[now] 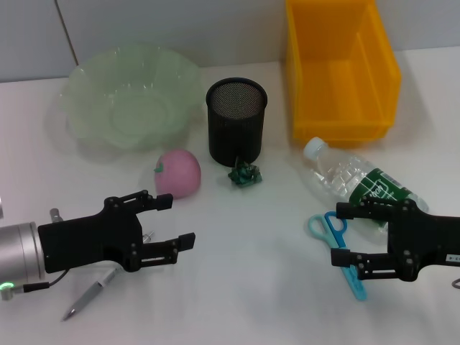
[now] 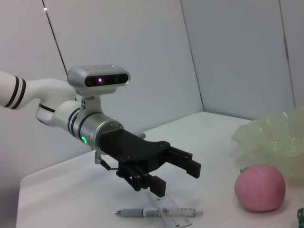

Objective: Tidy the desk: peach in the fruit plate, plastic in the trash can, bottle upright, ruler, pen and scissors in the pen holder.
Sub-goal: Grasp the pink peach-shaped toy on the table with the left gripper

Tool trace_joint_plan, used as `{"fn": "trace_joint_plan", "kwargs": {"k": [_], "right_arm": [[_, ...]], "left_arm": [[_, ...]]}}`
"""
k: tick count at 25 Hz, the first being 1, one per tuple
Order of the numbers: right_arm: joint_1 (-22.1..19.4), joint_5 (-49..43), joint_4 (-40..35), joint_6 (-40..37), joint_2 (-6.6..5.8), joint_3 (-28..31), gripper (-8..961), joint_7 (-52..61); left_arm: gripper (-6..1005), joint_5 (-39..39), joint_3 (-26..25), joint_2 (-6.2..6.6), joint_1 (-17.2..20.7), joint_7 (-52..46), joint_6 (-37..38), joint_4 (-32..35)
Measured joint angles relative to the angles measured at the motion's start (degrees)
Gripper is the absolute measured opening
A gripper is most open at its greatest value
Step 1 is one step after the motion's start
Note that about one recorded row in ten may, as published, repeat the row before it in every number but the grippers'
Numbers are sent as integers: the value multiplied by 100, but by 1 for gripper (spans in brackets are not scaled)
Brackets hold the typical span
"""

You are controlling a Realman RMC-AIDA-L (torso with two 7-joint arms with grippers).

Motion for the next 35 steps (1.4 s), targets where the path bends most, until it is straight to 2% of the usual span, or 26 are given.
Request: {"fn": "trace_joint_plan", "kwargs": {"k": [10,15,17,19,23,35], "right_arm": [[4,0,12,68,22,-18,820,-5],[-7,0,13,95,21,23,820,-17],[-16,0,13,95,20,27,820,-17],[-20,0,13,96,19,28,820,-18],[-17,0,13,96,19,31,819,-19],[-21,0,13,103,48,30,819,-19]], "left_arm": [[828,-145,-17,-22,-37,245,-119,-16],[828,-889,35,-44,-219,1254,-920,-501],[828,-938,37,-44,-268,1404,-1048,-613],[829,-1073,30,-47,-471,2034,-1465,-1023],[829,-1451,2,-52,-673,2685,-1766,-1438],[829,-1621,26,-52,-1122,3084,-2799,-1996]]}}
